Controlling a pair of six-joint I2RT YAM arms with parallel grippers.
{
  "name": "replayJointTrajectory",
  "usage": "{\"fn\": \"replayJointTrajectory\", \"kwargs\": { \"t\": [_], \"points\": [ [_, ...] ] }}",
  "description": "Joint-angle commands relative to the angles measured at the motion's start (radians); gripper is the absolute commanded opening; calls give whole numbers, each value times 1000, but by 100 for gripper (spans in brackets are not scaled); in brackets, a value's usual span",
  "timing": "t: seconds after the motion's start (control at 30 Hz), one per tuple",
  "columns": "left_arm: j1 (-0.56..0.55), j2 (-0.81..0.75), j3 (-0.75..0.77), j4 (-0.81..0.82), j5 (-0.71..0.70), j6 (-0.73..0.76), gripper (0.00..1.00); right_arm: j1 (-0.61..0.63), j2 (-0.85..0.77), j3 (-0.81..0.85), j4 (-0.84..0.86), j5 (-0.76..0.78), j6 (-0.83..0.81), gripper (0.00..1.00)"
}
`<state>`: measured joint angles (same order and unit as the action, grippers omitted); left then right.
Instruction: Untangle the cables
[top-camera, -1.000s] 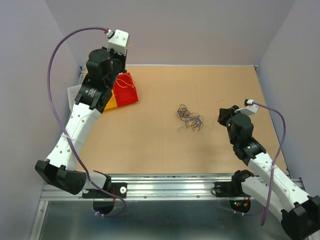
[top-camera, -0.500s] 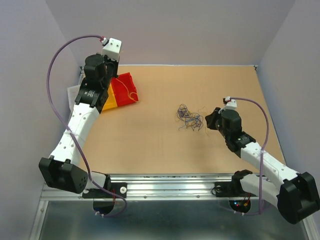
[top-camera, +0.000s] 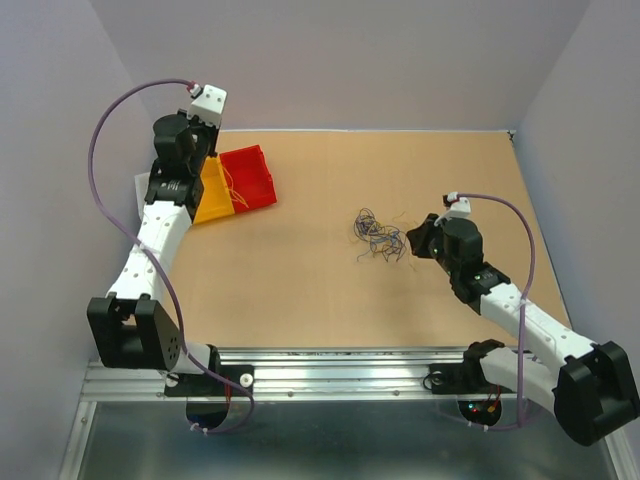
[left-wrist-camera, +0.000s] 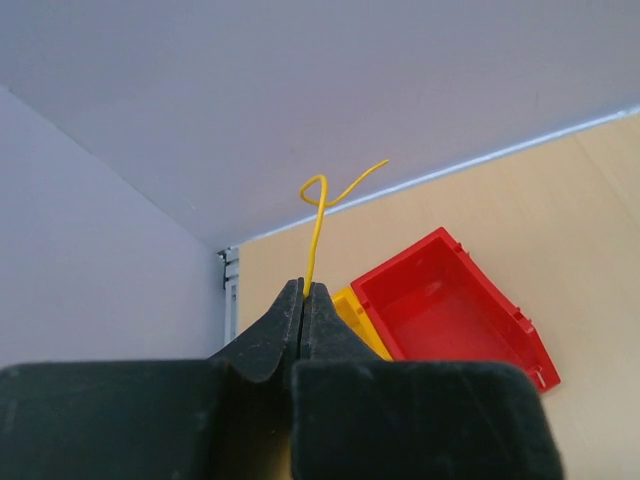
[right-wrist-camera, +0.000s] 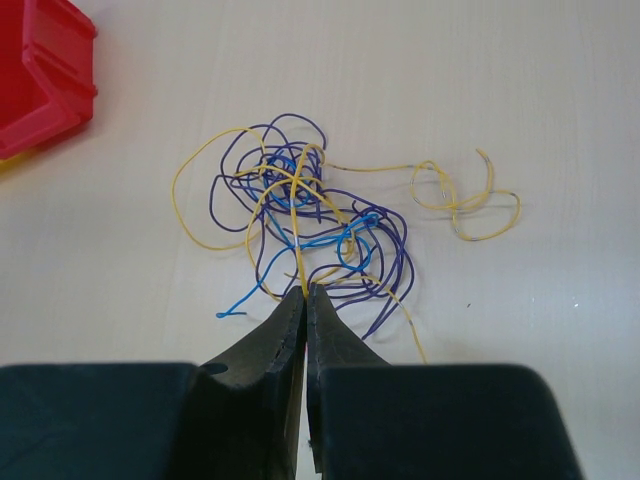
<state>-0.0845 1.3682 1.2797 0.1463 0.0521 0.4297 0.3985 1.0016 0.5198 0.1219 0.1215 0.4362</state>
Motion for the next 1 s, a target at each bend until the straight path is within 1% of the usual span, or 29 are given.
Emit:
{"fn": "replayJointTrajectory", "kwargs": {
  "t": [0.0, 0.1, 0.27, 0.33, 0.37, 0.4, 0.47, 0.53, 0.6, 0.63, 0.77, 0.97],
  "points": [
    [12, 84, 72, 65, 55, 6, 0, -4, 15, 57, 61, -20, -20, 7],
    [17, 132, 125, 62, 61, 7, 0, -4, 26, 57, 62, -19, -22, 7],
    [15, 245, 228, 53, 147, -28, 0, -4, 38, 60, 67, -25, -22, 7],
    [14, 308, 269, 42, 141, -40, 0, -4, 40, 60, 68, -26, -24, 7],
    [14, 330, 317, 39, 135, -49, 0, -4, 42, 59, 70, -25, -24, 7],
    [14, 371, 335, 32, 131, -51, 0, -4, 42, 59, 70, -26, -24, 6],
    [14, 402, 355, 30, 138, -39, 0, -4, 38, 59, 68, -28, -27, 7],
    [14, 425, 343, 42, 153, -37, 0, -4, 34, 55, 70, -25, -28, 7],
    [14, 434, 301, 68, 153, -40, 0, -4, 29, 52, 70, -26, -30, 7],
    [14, 439, 278, 108, 150, -40, 0, -4, 28, 51, 70, -26, -30, 7],
    [12, 462, 153, 174, 149, -22, 0, -4, 23, 49, 70, -28, -33, 7],
    [12, 491, 29, 245, 97, 23, 0, -4, 14, 46, 68, -31, -33, 7]
  ]
}}
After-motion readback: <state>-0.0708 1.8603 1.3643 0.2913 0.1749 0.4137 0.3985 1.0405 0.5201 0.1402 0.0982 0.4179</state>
